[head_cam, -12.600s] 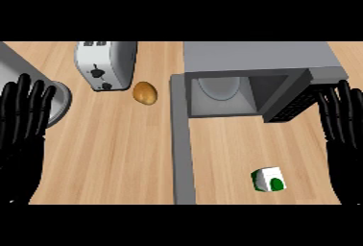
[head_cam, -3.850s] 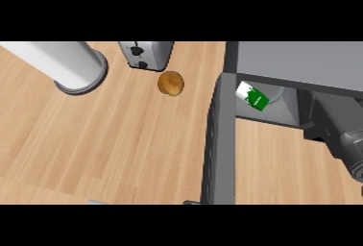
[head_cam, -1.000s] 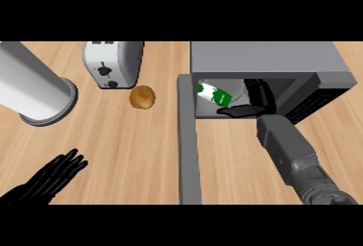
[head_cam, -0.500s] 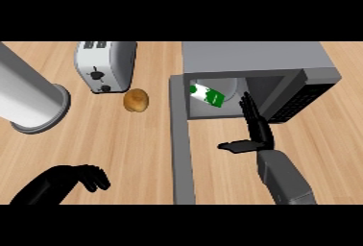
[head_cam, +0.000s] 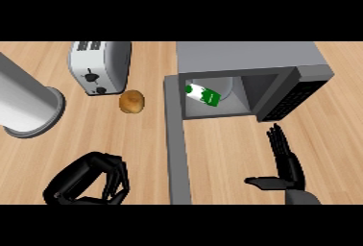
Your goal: Pick up the milk, place it into the microwave and close the microwave
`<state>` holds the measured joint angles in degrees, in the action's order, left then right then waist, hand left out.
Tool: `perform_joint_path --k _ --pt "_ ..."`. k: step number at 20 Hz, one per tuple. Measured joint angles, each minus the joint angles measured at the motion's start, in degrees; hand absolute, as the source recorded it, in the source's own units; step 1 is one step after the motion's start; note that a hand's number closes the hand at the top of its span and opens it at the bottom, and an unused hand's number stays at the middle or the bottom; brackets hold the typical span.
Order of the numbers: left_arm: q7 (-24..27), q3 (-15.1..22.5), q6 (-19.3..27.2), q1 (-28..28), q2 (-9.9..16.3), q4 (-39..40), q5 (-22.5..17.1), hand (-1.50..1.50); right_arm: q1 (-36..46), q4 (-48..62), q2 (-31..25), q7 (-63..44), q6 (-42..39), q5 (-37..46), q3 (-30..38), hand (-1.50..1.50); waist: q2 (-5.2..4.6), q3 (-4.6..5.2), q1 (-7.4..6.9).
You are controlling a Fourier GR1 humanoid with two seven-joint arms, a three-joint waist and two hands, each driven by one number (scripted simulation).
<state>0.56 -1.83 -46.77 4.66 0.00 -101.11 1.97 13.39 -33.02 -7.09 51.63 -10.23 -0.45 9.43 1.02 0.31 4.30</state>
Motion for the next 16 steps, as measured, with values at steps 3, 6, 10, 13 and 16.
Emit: perform_joint_path --k 3,6,10,13,16 --pt "2.28 2.67 1.82 -3.18 0.03 3.54 3.87 1.50 -6.24 -6.48 -1.78 -0.18 -2.21 -1.30 -0.18 -1.50 -0.20 0.01 0.01" --pt "4.85 6.15 4.45 -4.45 0.02 6.64 6.49 1.50 -13.57 -14.43 -4.11 -1.10 -4.18 -2.91 -0.31 -1.50 -0.32 0.03 -0.17" --pt "9.57 12.63 11.14 -6.44 0.00 11.14 10.32 1.50 -22.45 -25.62 -5.88 -3.43 -7.45 -6.09 -0.98 -1.50 -0.54 0.01 -0.67" --pt "13.35 17.30 15.43 -7.49 0.04 15.58 11.50 1.50 -28.58 -34.87 -6.91 -5.15 -9.16 -9.04 -1.00 -1.50 -0.69 -0.03 -1.05" --pt "14.93 24.25 21.15 -9.11 0.17 19.54 11.43 1.50 -32.72 -43.12 -7.32 -7.25 -10.48 -11.23 -1.91 -1.50 -0.79 -0.03 -0.98"
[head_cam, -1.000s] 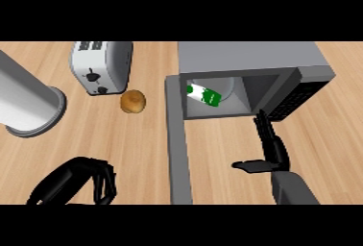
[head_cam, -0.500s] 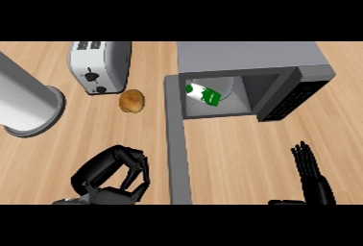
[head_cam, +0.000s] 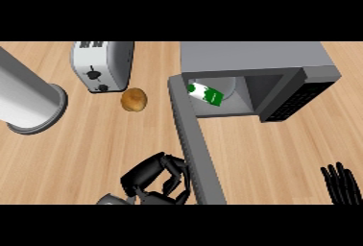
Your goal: Pick up the milk, place it into the microwave and close the microwave
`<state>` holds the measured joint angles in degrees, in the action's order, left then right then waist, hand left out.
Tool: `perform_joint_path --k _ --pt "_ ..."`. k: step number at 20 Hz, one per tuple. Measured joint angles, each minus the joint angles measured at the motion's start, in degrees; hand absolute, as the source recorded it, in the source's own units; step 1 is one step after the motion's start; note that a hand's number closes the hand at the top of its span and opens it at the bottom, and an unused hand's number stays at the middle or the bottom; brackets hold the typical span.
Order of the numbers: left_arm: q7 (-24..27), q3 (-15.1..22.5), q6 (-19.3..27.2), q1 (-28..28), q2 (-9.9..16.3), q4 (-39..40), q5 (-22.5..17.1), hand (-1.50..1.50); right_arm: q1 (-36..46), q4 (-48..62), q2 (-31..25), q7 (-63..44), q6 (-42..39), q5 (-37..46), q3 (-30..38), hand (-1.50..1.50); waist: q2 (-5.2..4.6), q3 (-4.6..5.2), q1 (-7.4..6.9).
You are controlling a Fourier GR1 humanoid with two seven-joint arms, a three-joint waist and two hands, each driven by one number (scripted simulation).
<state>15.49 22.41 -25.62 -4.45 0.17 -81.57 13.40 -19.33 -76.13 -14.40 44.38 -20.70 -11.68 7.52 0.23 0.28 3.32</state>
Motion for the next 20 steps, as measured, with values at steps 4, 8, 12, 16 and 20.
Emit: perform_joint_path --k 4,8,12,16,20 --pt "-1.30 8.84 6.97 -2.77 0.10 4.53 -3.13 1.50 -5.86 -10.14 -1.49 -3.02 -3.09 -3.69 -1.26 -1.50 -0.13 -0.04 0.06" --pt "-2.19 17.17 16.91 -6.13 0.11 7.88 -6.78 1.50 -9.52 -19.81 -2.93 -6.94 -5.28 -7.29 -2.64 -1.50 -0.25 -0.02 0.46" --pt "-3.74 23.99 27.33 -11.05 0.65 10.36 -11.89 1.50 -11.02 -26.39 -4.30 -10.52 -6.85 -10.84 -3.38 -1.50 -0.50 -0.01 1.15" --pt "-5.23 29.22 36.53 -15.97 1.35 12.10 -16.31 1.50 -12.17 -32.30 -5.60 -13.12 -7.92 -12.64 -4.22 -1.50 -0.72 -0.04 2.09" --pt "-6.53 32.78 43.30 -20.98 1.76 13.96 -20.57 1.50 -12.20 -36.63 -6.37 -16.17 -7.98 -13.73 -5.70 -1.50 -1.06 -0.05 3.05"
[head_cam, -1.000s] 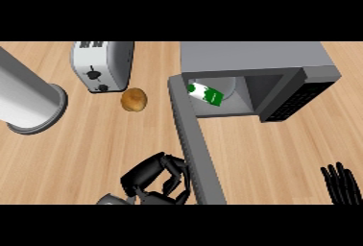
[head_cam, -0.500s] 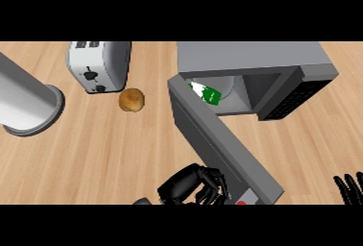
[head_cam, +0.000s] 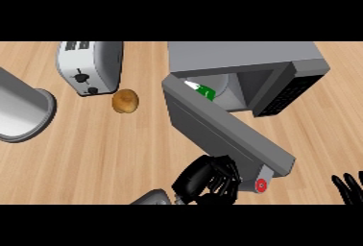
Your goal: Pick up the milk, place it into the microwave and close the microwave
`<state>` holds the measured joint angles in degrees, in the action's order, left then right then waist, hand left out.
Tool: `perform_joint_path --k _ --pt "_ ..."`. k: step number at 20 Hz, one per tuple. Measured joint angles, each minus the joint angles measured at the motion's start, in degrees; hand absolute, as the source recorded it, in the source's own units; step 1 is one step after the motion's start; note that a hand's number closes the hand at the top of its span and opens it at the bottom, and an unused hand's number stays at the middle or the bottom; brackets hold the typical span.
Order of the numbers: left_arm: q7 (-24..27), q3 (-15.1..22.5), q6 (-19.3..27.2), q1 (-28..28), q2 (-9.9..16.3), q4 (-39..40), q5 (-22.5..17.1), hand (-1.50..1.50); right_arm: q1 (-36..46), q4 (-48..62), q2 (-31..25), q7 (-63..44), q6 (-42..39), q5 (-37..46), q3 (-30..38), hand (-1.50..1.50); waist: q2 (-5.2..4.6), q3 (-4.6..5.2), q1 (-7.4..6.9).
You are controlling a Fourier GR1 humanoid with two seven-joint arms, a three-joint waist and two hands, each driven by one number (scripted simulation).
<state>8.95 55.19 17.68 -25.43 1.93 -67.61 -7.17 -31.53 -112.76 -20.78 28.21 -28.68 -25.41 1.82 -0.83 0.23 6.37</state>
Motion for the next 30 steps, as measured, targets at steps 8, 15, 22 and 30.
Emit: perform_joint_path --k 8,15,22,30 --pt "0.99 1.74 10.16 -7.93 -1.06 1.83 -8.42 1.50 0.13 -6.65 -2.03 -5.69 0.76 -3.00 -1.11 -1.50 -0.64 0.11 2.35" --pt "2.59 0.56 15.57 -15.79 -1.68 6.50 -14.68 1.50 0.49 -10.64 -2.72 -9.79 2.94 -5.22 -1.39 -1.50 -1.16 0.05 4.02" --pt "3.95 -2.28 16.18 -23.08 -1.95 12.50 -21.76 1.50 0.78 -14.03 -3.97 -13.62 4.80 -7.90 -0.93 -1.50 -1.80 0.00 5.25" --pt "7.61 -5.50 15.02 -27.78 -1.96 18.32 -29.16 1.50 2.31 -15.11 -5.37 -15.97 5.92 -10.33 0.61 -1.50 -2.59 -0.08 6.61"
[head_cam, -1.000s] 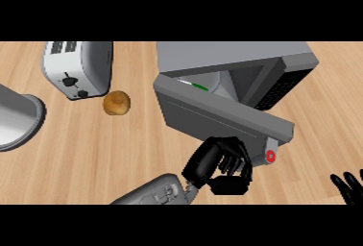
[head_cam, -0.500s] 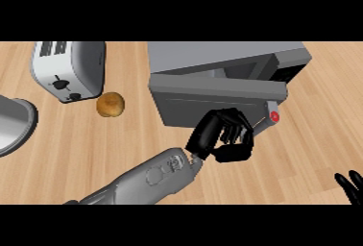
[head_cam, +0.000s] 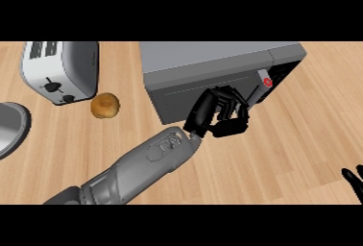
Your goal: Pick up the milk, place it into the microwave and close the microwave
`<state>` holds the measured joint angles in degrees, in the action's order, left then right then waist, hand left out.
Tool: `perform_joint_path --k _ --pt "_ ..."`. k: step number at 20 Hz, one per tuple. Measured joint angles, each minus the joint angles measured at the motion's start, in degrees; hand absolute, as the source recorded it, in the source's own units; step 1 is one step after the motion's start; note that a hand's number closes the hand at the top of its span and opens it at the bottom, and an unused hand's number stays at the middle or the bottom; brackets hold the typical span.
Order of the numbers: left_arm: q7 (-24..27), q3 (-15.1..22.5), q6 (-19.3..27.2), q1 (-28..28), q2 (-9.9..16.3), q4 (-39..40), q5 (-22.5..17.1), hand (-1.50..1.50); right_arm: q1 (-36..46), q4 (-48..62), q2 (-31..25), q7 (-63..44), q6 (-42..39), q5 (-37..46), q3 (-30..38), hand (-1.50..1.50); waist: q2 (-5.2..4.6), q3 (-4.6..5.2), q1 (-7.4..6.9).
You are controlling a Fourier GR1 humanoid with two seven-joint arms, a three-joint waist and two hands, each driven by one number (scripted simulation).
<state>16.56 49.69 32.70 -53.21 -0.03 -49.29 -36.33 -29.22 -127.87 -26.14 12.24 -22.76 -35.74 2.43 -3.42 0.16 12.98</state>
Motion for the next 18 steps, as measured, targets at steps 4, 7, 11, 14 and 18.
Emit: perform_joint_path --k 4,7,11,14,18 --pt "2.38 -0.15 -0.37 0.26 0.01 0.26 -2.93 1.50 0.62 -0.54 -0.50 -0.76 0.33 -1.14 0.60 -1.50 0.12 -0.02 0.32" --pt "3.56 -0.20 -0.96 0.20 0.01 0.43 -4.94 1.50 1.43 -0.80 -0.75 -1.27 0.73 -1.80 0.91 -1.50 0.13 -0.03 0.35" --pt "5.13 -0.81 -0.96 0.64 0.00 0.16 -7.66 1.50 2.13 -1.11 -1.10 -1.60 0.66 -2.91 1.26 -1.50 0.13 -0.06 0.80" --pt "5.98 -1.03 -0.21 0.81 -0.01 -0.05 -9.32 1.50 2.63 -1.15 -1.31 -1.75 0.58 -3.75 1.54 -1.50 0.09 -0.11 1.11" --pt "7.72 -0.68 0.64 0.79 -0.02 0.12 -10.60 1.50 3.13 -1.48 -2.10 -2.14 -0.14 -4.64 1.71 -1.50 0.00 -0.14 1.33"
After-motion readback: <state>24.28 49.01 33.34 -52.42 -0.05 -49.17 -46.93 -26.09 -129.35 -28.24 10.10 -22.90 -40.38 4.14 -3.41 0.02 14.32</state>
